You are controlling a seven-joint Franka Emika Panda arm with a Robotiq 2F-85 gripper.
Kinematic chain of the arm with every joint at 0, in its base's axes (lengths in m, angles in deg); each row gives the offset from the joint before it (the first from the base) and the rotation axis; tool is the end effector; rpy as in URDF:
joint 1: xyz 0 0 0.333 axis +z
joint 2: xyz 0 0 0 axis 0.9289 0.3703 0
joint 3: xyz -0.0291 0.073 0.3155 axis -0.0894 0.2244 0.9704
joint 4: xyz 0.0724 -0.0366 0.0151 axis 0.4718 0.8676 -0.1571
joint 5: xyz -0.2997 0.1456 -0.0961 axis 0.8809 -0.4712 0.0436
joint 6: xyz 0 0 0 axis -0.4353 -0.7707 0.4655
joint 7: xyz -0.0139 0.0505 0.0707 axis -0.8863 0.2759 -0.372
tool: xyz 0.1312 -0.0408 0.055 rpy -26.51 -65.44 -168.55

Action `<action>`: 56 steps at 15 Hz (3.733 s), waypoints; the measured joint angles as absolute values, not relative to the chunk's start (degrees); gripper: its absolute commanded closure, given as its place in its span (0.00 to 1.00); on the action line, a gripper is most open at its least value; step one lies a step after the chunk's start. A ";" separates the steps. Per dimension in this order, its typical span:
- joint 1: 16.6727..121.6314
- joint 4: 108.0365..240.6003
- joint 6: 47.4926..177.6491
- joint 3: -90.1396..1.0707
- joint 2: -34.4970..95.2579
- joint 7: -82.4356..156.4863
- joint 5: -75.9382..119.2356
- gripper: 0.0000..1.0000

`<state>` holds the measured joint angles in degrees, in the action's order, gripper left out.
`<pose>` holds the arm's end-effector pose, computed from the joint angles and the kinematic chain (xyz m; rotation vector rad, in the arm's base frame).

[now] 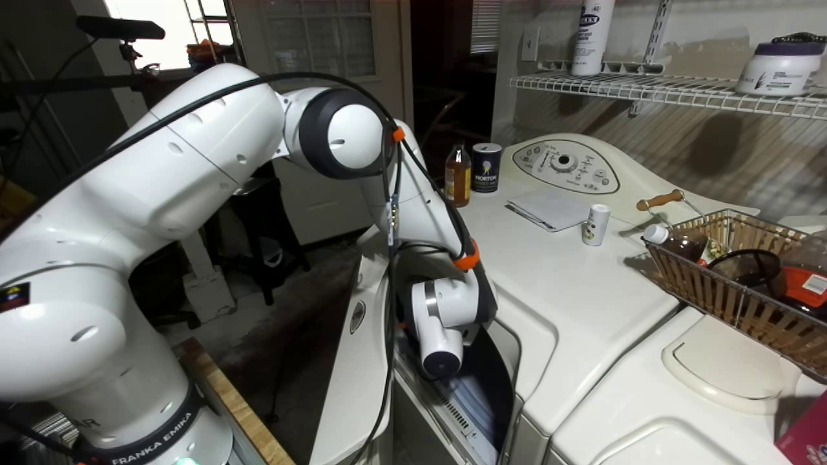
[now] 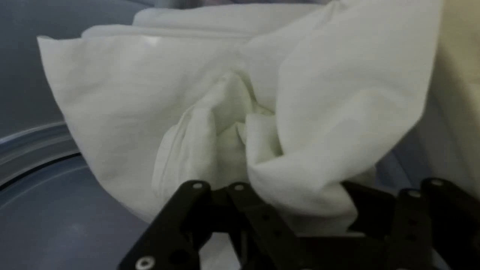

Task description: Pick up the towel and put it in the washing machine

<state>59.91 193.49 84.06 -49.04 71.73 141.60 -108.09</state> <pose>0.5539 -0.0715 0.0038 -1.8725 0.4883 -0.9152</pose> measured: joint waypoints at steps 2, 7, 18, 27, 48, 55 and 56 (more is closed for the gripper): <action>60.28 193.45 84.39 -49.41 71.83 141.60 -108.36 0.32; 60.95 193.44 85.14 -50.07 71.99 141.69 -108.42 0.00; 61.12 193.50 85.03 -50.33 72.05 142.99 -107.86 0.00; 60.57 194.84 75.81 -52.70 71.65 136.55 -91.55 0.00; 59.24 195.18 74.60 -57.05 71.06 116.01 -60.26 0.00; 59.40 197.76 81.77 -55.67 68.83 103.10 -60.50 0.00; 59.42 198.45 83.27 -55.28 68.23 101.12 -61.05 0.00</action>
<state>59.42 198.45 83.27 -55.28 68.23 101.12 -61.05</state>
